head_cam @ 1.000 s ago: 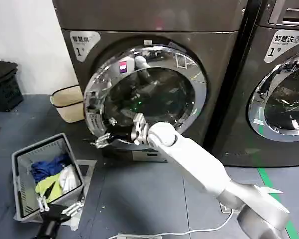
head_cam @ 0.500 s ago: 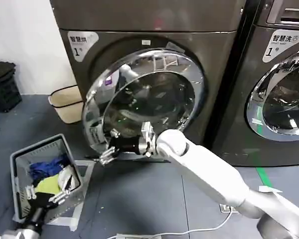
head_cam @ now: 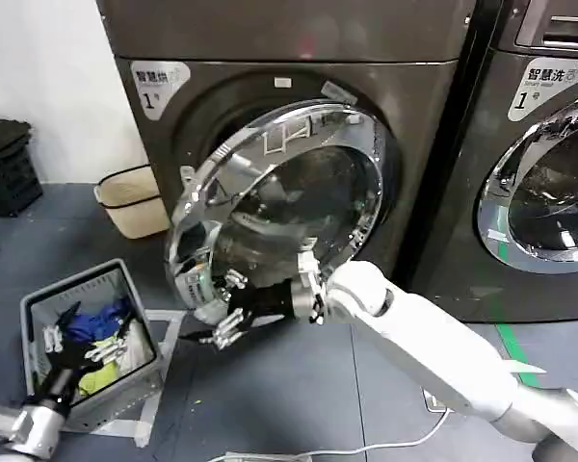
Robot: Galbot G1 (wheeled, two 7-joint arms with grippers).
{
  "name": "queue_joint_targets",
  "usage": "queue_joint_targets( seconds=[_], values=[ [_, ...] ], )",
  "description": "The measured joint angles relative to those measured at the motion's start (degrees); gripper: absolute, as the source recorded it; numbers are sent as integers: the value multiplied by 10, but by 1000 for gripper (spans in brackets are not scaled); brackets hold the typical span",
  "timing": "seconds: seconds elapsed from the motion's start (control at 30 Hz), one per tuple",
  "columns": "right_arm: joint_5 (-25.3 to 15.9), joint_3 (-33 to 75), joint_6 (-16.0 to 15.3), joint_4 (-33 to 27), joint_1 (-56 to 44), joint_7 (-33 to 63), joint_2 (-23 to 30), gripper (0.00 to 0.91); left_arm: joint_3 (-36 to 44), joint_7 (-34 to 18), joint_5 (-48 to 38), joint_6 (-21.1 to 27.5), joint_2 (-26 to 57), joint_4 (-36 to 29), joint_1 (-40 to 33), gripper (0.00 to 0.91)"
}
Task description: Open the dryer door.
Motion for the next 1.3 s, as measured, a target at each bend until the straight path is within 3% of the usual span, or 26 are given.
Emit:
queue_joint_targets(
  seconds=[0.47, 0.77, 1.3],
  values=[
    [-28, 33, 35, 48, -50, -74, -71, 907, 86, 16, 1, 15, 67, 45, -90, 907],
    [-35, 74, 35, 76, -91, -77, -115, 907, 156, 30, 5, 13, 121, 79, -155, 907],
    [-34, 316, 50, 159, -312, -60, -208, 907, 277, 82, -1, -13, 177, 109, -245, 907]
  ],
)
